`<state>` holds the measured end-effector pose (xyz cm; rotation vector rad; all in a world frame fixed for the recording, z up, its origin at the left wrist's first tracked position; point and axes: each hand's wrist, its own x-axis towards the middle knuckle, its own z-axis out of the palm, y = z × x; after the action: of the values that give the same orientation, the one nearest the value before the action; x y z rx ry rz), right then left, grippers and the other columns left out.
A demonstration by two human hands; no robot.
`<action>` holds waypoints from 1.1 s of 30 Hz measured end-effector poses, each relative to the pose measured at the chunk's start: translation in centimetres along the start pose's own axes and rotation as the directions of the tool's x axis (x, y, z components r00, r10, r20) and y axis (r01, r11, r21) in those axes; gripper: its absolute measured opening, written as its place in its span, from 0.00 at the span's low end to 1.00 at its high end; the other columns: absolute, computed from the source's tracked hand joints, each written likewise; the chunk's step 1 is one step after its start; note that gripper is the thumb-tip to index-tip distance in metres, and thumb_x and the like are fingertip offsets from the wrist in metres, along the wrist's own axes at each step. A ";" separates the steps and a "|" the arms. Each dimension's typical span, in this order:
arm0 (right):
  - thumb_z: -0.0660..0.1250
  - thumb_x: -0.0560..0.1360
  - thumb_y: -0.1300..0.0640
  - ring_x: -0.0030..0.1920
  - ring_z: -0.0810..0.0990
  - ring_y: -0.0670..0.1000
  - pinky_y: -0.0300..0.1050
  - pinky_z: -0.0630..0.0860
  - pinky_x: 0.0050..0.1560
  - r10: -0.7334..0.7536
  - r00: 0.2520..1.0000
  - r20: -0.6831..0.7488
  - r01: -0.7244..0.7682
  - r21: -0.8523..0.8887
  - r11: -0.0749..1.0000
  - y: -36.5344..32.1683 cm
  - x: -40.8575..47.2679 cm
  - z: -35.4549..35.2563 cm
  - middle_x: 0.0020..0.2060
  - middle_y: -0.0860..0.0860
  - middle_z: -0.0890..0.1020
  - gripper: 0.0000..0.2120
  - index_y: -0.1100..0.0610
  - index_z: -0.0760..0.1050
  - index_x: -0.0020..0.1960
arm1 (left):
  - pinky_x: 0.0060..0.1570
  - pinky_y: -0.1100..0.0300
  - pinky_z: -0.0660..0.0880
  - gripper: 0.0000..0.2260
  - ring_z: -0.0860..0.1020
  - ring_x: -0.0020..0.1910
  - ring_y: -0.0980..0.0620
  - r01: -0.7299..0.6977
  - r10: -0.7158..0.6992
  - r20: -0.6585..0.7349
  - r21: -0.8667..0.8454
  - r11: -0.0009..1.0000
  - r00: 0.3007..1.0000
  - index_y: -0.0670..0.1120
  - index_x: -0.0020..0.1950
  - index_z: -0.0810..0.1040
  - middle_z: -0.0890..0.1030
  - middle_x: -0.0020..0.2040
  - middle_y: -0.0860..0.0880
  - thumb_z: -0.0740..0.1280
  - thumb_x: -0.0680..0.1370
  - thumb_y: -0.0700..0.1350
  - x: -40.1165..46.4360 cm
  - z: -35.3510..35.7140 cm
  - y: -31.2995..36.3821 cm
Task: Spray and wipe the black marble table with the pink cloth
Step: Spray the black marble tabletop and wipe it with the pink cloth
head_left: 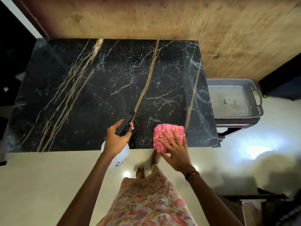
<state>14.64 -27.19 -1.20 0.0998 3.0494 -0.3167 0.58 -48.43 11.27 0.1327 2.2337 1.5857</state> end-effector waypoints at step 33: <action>0.50 0.78 0.36 0.77 0.47 0.60 0.76 0.47 0.69 -0.003 1.000 0.016 0.003 0.041 0.999 12.4 8.2 -3.5 0.77 0.48 0.55 0.27 0.42 0.57 0.76 | 0.37 0.68 0.71 0.13 0.78 0.35 0.62 0.028 -0.032 0.039 0.107 0.994 0.999 0.47 0.44 0.79 0.82 0.40 0.54 0.65 0.72 0.29 5.7 12.4 5.4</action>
<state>7.17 -13.90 -0.90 0.0948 3.0279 -0.3777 -0.84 -33.85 11.35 0.1588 2.2782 1.4367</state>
